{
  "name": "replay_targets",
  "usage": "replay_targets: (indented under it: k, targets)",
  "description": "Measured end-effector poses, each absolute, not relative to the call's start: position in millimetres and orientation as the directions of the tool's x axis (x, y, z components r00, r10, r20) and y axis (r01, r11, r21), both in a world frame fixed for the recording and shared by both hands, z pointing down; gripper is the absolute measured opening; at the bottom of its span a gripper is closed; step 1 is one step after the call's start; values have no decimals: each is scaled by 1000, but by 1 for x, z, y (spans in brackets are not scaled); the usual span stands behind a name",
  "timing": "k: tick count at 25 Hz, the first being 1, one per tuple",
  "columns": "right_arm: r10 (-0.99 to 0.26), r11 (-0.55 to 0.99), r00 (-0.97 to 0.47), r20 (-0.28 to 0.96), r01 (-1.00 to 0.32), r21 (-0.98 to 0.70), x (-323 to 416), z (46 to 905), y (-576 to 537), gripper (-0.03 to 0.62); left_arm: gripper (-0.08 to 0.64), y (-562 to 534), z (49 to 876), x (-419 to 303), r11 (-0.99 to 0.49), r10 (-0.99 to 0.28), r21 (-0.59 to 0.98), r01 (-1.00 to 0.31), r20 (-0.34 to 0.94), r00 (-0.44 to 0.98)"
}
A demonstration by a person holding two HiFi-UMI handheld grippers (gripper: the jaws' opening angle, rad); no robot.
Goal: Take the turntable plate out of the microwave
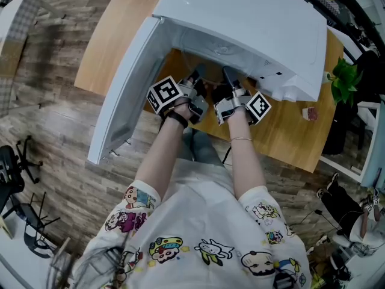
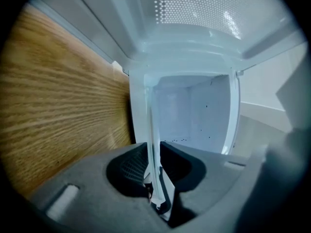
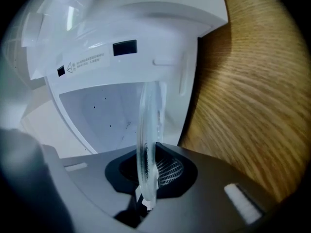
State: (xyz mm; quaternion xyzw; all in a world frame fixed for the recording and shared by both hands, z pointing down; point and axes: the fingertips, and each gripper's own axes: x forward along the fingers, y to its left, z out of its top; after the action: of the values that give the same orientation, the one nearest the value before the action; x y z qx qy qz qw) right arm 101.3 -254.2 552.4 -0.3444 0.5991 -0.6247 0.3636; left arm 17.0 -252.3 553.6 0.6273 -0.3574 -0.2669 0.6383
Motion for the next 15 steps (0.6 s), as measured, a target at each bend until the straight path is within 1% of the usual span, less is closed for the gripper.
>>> replay_targets:
  k: [3,9,15]
  targets:
    - [-859,-6,-512,-15,41,-999,100,550,-248,37,37,-254,554,18,76,-790,990,-119,133,599]
    - [-847,-2,-530,-29,57,-998,101,544,-242,40,29,-248,547,19,57,-812,994,-93,101,575]
    - [-841,-10,-540,-36,83,-996,98,543,-232,40,25,-238,541,15,47,-826,994,-95,92,556]
